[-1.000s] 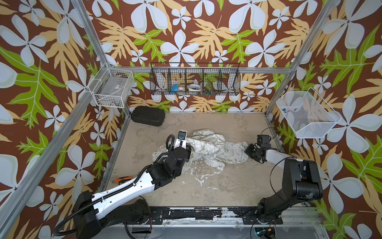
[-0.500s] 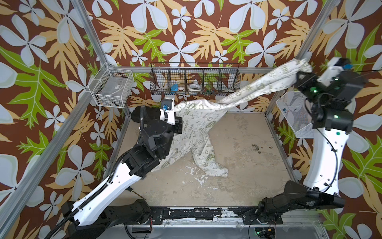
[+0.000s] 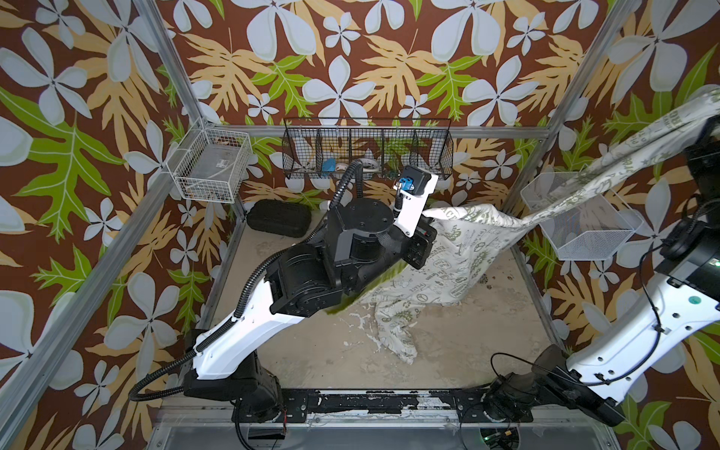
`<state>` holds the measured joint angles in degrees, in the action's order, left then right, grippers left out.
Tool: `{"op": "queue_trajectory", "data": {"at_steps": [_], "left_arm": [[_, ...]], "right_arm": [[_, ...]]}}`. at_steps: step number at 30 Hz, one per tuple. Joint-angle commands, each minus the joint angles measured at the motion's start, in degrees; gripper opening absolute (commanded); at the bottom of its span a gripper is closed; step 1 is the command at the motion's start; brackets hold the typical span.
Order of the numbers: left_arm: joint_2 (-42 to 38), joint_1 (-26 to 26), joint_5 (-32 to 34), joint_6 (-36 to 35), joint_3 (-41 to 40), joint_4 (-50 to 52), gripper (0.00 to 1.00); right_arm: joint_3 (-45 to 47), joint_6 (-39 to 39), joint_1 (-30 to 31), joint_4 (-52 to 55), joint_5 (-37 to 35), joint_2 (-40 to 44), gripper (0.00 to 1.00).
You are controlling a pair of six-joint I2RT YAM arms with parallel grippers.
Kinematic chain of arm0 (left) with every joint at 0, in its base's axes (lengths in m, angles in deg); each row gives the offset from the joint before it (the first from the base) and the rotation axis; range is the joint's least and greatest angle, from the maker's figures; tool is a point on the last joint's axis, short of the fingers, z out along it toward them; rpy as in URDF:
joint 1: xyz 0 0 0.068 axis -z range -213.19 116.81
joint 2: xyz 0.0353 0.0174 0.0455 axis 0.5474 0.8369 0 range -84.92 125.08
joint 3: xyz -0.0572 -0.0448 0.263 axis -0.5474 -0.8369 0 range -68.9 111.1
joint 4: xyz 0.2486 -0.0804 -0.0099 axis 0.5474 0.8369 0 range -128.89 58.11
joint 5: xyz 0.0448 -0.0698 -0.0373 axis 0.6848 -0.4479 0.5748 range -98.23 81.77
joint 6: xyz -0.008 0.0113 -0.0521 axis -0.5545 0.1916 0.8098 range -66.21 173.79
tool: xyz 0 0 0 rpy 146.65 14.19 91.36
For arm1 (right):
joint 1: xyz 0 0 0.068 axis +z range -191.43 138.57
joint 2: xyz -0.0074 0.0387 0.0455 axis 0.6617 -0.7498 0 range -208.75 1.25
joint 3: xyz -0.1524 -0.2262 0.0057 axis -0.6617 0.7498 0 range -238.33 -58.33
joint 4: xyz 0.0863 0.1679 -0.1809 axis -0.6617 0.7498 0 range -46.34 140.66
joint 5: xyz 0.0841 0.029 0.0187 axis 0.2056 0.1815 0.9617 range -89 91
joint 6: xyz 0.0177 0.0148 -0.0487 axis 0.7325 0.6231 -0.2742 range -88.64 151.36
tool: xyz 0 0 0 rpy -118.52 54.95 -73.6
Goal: Unzip the jacket
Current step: Flatten out the jacket at the center of the board.
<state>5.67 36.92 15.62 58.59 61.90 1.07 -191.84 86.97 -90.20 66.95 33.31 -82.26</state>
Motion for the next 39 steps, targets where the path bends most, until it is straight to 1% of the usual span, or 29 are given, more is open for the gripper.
{"op": "queue_trajectory", "data": {"at_steps": [1, 3, 4, 6, 7, 8, 9, 10, 13, 15, 16, 18, 21, 23, 25, 29, 31, 33, 35, 37, 39], "left_arm": [[-3.78, -0.1, 6.38, 4.47, -3.83, -3.55, 0.0], [-8.34, -1.51, 11.72, 5.4, -10.76, -5.01, 0.0], [-11.09, -4.76, 10.84, 8.39, -15.2, -4.96, 0.0], [-16.59, -13.08, 4.53, 15.26, -24.84, -4.75, 0.0], [-19.6, -17.39, 1.4, 17.92, -31.06, -5.49, 0.0], [-22.4, -21.01, -0.86, 19.86, -37.24, -6.57, 0.0], [-24.3, -23.41, -2.44, 21.18, -42.2, -7.37, 0.0], [-25.98, -26.22, -5.63, 22.14, -47.0, -8.22, 0.0], [-28.02, -32.86, -12.86, 24.24, -57.69, -8.72, 0.0], [-28.51, -36.43, -15.48, 24.55, -63.23, -8.77, 0.0], [-28.94, -37.84, -16.51, 24.43, -66.07, -8.97, 0.0], [-30.34, -40.74, -17.84, 23.9, -71.19, -9.84, 0.0], [-33.87, -45.53, -19.31, 23.3, -77.85, -11.05, 0.0], [-35.97, -48.85, -19.94, 22.77, -80.78, -11.09, 0.0], [-37.22, -51.03, -20.35, 21.94, -82.73, -10.97, 0.0], [-37.39, -51.74, -19.82, 21.04, -84.71, -11.18, 0.0], [-37.65, -51.74, -18.88, 20.83, -85.18, -11.72, 0.0], [-38.27, -51.67, -17.41, 20.3, -85.0, -12.59, 0.0], [-38.59, -51.91, -15.92, 19.12, -83.43, -13.36, 0.0], [-36.53, -52.99, -15.09, 16.8, -79.5, -13.45, 0.0], [-31.99, -55.53, -15.07, 14.85, -72.99, -11.75, 0.0]], "right_arm": [[3.09, 8.0, -0.58, -5.76, 8.2, -2.12, 0.0], [6.07, 8.29, 1.19, -7.65, 10.87, -3.04, 0.0], [5.71, 5.53, 3.54, -6.21, 11.19, -4.1, 0.0], [0.84, -2.86, 10.07, 1.87, 10.18, -7.83, 0.0], [-1.68, -7.34, 14.33, 6.13, 9.43, -9.92, 0.0], [-2.74, -11.64, 19.54, 10.29, 7.66, -11.79, 0.0], [-2.18, -14.85, 23.7, 12.73, 5.41, -12.99, 0.0], [-0.82, -18.14, 28.69, 14.72, 2.75, -14.23, 0.0], [3.24, -25.82, 42.77, 19.16, -8.23, -18.59, 0.0], [6.05, -28.19, 50.37, 19.92, -15.6, -22.13, 0.0], [7.84, -28.43, 53.75, 19.12, -17.94, -24.07, 0.0], [9.98, -28.46, 58.32, 17.61, -20.78, -28.41, 0.0], [8.31, -29.57, 63.99, 18.47, -24.59, -35.68, 0.0], [6.94, -29.87, 66.82, 19.16, -25.56, -39.28, 0.0], [7.04, -30.08, 69.67, 18.66, -25.73, -41.6, 0.0], [8.14, -29.9, 72.93, 18.0, -24.03, -43.93, 0.0], [10.24, -29.14, 73.12, 16.12, -21.32, -43.01, 0.0], [10.71, -29.22, 73.12, 14.36, -20.71, -41.71, 0.0], [7.26, -29.75, 72.97, 14.56, -20.47, -41.57, 0.0], [-1.25, -29.55, 72.03, 16.56, -18.21, -44.0, 0.0], [-10.85, -27.15, 70.55, 17.38, -12.99, -47.64, 0.0]]}}
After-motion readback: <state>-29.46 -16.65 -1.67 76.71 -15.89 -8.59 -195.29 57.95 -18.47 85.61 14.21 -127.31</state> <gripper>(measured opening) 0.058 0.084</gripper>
